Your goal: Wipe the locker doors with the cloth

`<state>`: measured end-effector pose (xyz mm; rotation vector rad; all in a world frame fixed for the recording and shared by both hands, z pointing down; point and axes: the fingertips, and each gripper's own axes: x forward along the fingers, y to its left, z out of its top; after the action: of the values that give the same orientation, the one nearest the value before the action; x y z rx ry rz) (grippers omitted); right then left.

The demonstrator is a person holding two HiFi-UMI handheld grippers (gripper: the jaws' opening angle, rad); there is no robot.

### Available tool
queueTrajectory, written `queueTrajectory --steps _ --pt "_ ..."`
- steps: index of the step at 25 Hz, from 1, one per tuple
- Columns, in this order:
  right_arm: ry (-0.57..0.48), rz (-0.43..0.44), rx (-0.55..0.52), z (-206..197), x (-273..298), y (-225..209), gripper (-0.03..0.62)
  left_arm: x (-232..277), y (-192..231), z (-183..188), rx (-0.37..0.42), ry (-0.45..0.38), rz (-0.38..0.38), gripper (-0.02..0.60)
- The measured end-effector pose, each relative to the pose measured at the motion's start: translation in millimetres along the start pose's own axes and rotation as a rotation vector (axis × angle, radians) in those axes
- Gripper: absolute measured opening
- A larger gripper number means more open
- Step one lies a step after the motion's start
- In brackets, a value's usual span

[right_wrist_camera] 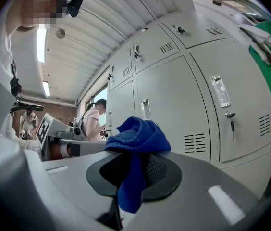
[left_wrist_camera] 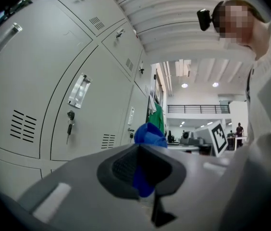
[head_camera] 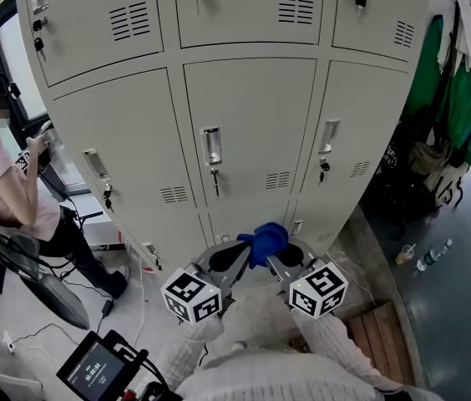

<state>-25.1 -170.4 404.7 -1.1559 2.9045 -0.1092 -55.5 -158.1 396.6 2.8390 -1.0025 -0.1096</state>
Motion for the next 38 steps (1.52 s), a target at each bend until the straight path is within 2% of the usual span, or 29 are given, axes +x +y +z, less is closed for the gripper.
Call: queueTrajectory --steps 5,8,15,21,26,31,34,38 --pt "-0.001 0.050 -0.033 13 19 -6 0.052 7 27 15 -0.004 -0.046 0.098 0.006" --pt "-0.005 0.075 -0.050 23 27 -8 0.052 11 34 29 0.003 -0.059 0.130 0.006" --pt "-0.049 0.102 -0.118 65 59 -11 0.052 17 57 72 0.111 -0.065 0.185 0.006" --pt "-0.153 0.141 -0.128 125 94 -8 0.051 11 79 137 0.180 -0.155 0.195 0.006" --pt "-0.249 0.119 -0.238 192 122 -7 0.049 11 95 207 0.324 -0.222 0.221 0.006" --pt "-0.304 0.092 -0.361 256 149 -6 0.041 13 110 272 0.400 -0.308 0.244 0.006" --pt "-0.316 0.105 -0.386 280 160 -5 0.041 14 117 296 0.426 -0.320 0.266 0.005" --pt "-0.315 0.114 -0.353 294 169 -8 0.041 18 121 315 0.463 -0.304 0.300 0.003"
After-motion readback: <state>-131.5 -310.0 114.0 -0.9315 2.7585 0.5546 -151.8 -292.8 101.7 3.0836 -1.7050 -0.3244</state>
